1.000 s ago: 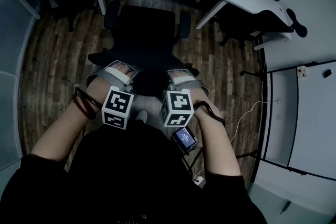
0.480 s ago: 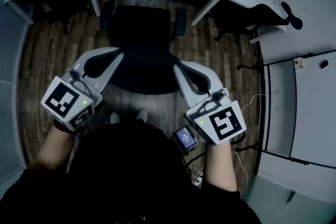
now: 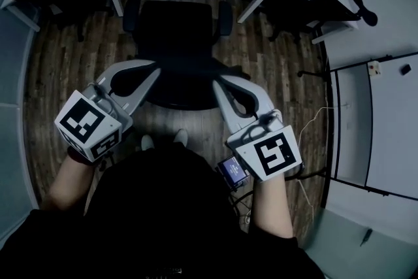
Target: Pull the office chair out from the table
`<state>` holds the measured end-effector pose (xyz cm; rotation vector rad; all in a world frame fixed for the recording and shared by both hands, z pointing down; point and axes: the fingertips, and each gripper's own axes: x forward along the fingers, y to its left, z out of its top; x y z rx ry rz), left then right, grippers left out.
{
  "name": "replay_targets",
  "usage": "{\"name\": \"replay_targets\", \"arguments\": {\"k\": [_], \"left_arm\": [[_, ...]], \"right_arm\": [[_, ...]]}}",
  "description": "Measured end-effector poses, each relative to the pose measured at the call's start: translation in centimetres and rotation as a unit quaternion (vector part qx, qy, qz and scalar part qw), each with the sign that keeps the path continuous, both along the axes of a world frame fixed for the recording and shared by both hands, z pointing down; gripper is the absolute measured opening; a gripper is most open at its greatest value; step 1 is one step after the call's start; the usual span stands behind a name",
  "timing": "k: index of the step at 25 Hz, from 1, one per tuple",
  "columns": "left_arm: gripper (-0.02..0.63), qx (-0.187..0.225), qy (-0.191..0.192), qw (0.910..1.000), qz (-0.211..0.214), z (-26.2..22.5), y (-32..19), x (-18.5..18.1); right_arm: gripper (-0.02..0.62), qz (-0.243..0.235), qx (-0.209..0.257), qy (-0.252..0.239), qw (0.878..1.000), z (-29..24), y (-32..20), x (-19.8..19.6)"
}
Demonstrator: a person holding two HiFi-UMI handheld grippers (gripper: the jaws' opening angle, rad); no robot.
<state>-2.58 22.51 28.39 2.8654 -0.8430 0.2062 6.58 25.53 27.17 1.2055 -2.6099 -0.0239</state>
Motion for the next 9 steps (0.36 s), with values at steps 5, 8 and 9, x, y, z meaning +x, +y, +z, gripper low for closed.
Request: {"name": "replay_targets", "arguments": {"k": [5,8,9], "left_arm": [[0.003,0.001,-0.024,0.9983,0.052,0.8,1.9,1.6],[0.003,0.013,-0.039,0.997,0.066,0.9,2.3,2.2],[0.003,0.015,-0.042,0.9966,0.069,0.9,2.4,2.5]], "right_arm": [[0.002,-0.003,-0.013,0.0,1.0,1.0,0.2,0.1],[0.002,-0.003,-0.013,-0.001,1.0,1.2,0.0,0.5],[0.002,-0.003,-0.013,-0.002,1.0,1.3,0.0,0.7]]}}
